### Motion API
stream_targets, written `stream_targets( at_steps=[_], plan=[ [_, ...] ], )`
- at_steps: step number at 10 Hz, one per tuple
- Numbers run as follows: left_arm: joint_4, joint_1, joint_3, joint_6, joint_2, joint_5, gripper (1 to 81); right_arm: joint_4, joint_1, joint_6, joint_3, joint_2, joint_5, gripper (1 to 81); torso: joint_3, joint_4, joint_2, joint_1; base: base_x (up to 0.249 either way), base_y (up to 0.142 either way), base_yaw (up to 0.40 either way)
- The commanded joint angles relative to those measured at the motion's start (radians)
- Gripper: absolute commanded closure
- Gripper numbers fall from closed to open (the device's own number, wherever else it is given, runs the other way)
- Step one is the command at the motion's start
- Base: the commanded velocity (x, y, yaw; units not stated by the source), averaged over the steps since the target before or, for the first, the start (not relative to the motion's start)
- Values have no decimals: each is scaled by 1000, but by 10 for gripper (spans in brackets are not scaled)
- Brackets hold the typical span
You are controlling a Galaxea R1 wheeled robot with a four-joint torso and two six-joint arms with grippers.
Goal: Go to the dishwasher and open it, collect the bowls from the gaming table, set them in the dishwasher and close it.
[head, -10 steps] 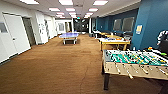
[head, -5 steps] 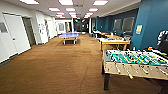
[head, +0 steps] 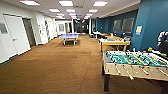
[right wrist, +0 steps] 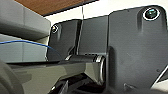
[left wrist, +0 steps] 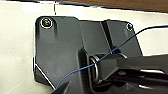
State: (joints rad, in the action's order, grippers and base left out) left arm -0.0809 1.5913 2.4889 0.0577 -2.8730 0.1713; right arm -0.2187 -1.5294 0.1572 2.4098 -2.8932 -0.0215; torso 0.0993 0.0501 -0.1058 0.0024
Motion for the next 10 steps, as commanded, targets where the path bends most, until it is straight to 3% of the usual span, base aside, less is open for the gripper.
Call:
stream_targets(
  at_steps=[1,10],
  plan=[
    [1,-53,-4,4,10,-44,10,-22,67,-2,-14,0,43,10,0,0,0,0,97,0,0],
    [1,-47,-4,4,-23,-44,10,-31,45,-1,-9,-7,43,10,0,0,0,0,170,0,0]
  ],
)
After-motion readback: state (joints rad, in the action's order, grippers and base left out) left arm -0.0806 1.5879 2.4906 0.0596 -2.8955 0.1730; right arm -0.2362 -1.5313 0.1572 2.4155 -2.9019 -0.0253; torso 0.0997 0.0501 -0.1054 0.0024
